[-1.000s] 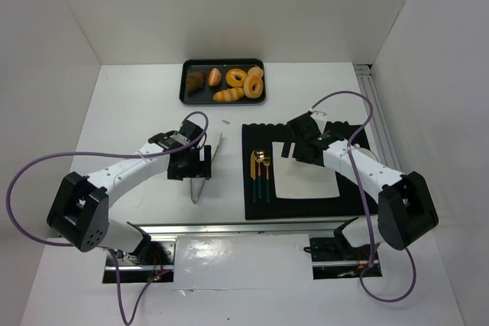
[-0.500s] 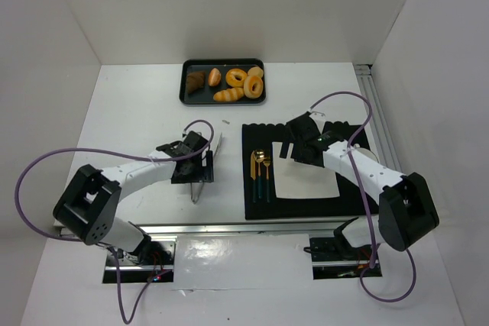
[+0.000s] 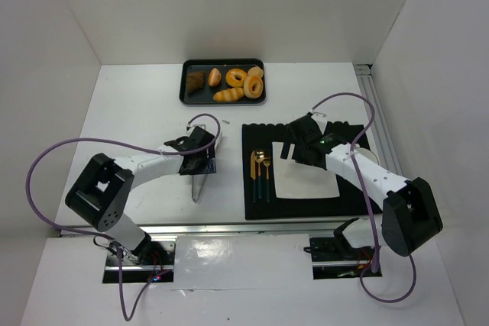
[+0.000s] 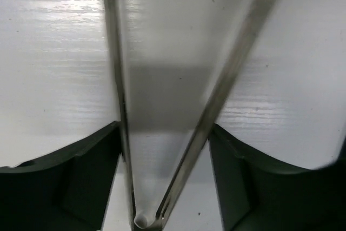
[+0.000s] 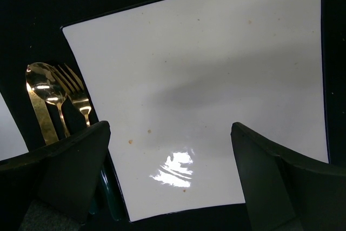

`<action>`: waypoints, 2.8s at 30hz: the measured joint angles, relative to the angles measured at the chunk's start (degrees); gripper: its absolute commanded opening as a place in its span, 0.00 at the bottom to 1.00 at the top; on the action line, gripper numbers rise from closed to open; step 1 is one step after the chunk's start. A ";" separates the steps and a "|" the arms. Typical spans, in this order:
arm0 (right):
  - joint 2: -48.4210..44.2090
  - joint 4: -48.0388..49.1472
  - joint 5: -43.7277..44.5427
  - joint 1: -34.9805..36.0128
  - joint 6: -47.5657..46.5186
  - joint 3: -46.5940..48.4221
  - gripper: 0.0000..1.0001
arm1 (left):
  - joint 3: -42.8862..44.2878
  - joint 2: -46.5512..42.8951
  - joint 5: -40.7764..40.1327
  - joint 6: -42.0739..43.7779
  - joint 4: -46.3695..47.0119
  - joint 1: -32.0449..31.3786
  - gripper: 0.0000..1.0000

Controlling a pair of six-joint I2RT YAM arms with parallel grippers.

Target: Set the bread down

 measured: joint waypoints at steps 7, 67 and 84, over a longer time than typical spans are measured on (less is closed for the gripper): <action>0.00 0.00 0.22 0.46 -0.02 0.02 1.00 | 0.07 -2.27 0.68 -2.78 -3.02 0.00 0.39; 5.25 0.79 0.85 0.28 -3.45 6.21 1.00 | 79.10 40.15 0.52 19.52 -27.82 19.37 0.70; 5.31 0.09 1.01 0.28 -2.99 7.65 1.00 | 81.72 43.52 2.78 20.06 -26.97 19.80 0.36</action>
